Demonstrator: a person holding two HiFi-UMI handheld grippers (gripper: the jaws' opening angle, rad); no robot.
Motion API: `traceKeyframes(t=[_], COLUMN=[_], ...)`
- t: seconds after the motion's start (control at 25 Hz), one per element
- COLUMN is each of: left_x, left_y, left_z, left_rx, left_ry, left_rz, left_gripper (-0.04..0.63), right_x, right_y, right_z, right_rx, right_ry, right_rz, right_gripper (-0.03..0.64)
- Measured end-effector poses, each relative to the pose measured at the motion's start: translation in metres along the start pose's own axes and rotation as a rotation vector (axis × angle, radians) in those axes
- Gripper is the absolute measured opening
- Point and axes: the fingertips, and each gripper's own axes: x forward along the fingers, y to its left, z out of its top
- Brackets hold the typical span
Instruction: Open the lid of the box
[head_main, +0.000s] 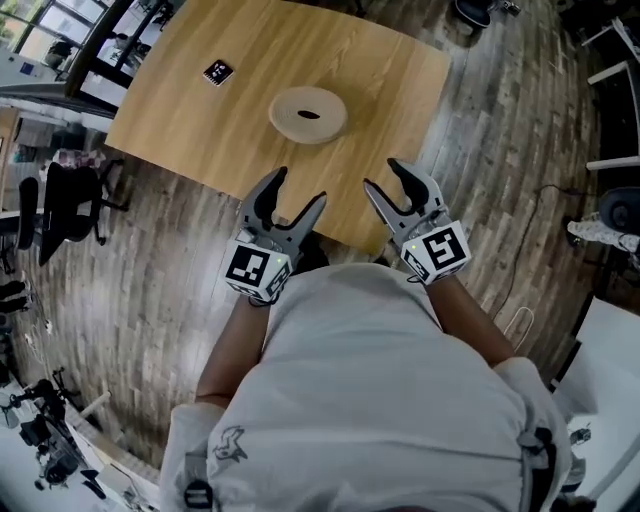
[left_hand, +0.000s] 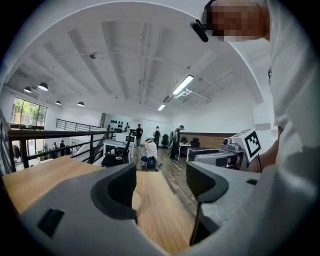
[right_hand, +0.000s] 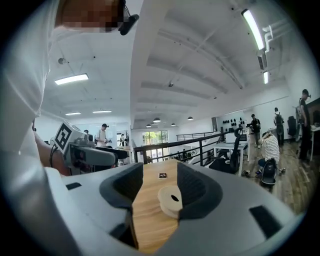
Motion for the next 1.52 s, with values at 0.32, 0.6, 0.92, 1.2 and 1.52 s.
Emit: traceKeyframes(t=[0.32,0.6,0.92,1.2,1.52], left_x=[0.019,0.042,0.075,0.09,0.107], left_y=[0.071,0.122,0.15,0.176,0.227], left_z=[0.001,-0.012,-0.028,-0.085,-0.14], left_rx=[0.015,0.057,0.136,0.316,0.121], left_ry=[0.044,0.099,0.152,0.31,0.357], left_rz=[-0.173,-0.36,-0.518,-0.625,-0.637], left_gripper=[0.302,0.302,0.304,0.335,0.354], right_x=[0.067,0.119,0.15,0.185,0.225], right_y=[0.0,-0.003,-0.018,-0.035,-0.038], right_z=[-0.004,-0.012,-0.034,-0.068,-0.123], right_rx=[0.023,-0.005,-0.007,-0.212,-0.406], right_ry=[0.063,0.13,0.208,0.338,0.527], right_rz=[-0.062,-0.097,-0.134,-0.144,-0.123], right_gripper=[0.218,0.218,0.218,0.219,0.219])
